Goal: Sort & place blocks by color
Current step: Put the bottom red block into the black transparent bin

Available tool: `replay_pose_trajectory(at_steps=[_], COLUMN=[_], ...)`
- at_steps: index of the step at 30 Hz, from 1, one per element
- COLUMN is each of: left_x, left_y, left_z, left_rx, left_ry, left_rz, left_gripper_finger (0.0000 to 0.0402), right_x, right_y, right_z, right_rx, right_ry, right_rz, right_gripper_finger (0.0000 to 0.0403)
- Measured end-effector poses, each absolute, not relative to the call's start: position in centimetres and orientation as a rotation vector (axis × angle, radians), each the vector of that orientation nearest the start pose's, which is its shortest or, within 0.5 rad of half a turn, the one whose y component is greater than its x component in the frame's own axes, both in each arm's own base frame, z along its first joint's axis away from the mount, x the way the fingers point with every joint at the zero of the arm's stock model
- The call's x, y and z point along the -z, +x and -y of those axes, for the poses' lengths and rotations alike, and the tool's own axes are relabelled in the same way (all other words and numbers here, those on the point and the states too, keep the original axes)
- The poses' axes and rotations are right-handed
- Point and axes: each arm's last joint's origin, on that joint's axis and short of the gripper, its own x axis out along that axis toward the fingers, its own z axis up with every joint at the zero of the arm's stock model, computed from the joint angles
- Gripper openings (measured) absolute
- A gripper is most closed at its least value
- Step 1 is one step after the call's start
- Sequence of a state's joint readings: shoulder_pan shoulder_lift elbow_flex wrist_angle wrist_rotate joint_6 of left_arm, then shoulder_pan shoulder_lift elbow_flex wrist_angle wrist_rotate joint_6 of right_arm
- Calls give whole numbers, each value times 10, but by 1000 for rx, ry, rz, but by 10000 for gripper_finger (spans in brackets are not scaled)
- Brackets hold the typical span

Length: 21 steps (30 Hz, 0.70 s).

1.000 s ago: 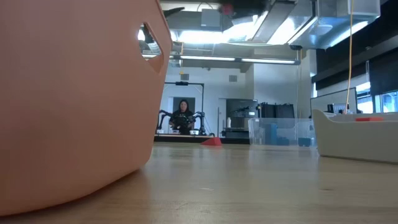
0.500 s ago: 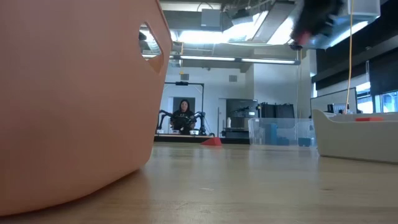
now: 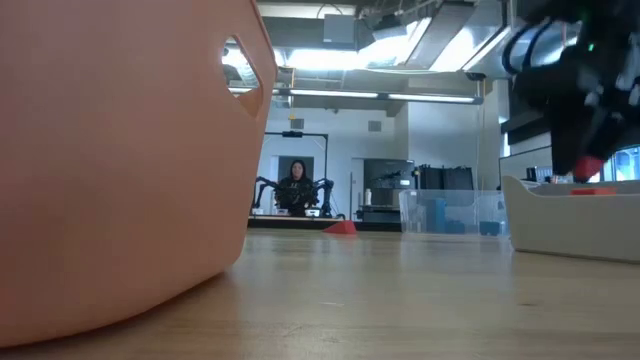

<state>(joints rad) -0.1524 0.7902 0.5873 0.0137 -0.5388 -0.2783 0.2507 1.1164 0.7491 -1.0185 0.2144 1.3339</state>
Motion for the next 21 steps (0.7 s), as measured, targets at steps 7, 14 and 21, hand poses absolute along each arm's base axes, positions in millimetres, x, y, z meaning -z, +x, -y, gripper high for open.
replay_pose_trajectory(at_steps=[7, 14, 21], left_x=[-283, -283, -283], left_y=[177, 177, 177], left_z=[12, 12, 11], left_rx=[-408, -413, -434], left_ry=[-217, -216, -214], left_rz=[-122, -121, -117], left_gripper_finger=[263, 263, 263], right_x=[-190, -185, -186], right_y=[167, 165, 164], right_z=[-32, -30, -30], right_rx=[893, 914, 905], right_ry=[891, 864, 860], right_rz=[-1039, -1037, -1043], right_gripper_finger=[176, 191, 233])
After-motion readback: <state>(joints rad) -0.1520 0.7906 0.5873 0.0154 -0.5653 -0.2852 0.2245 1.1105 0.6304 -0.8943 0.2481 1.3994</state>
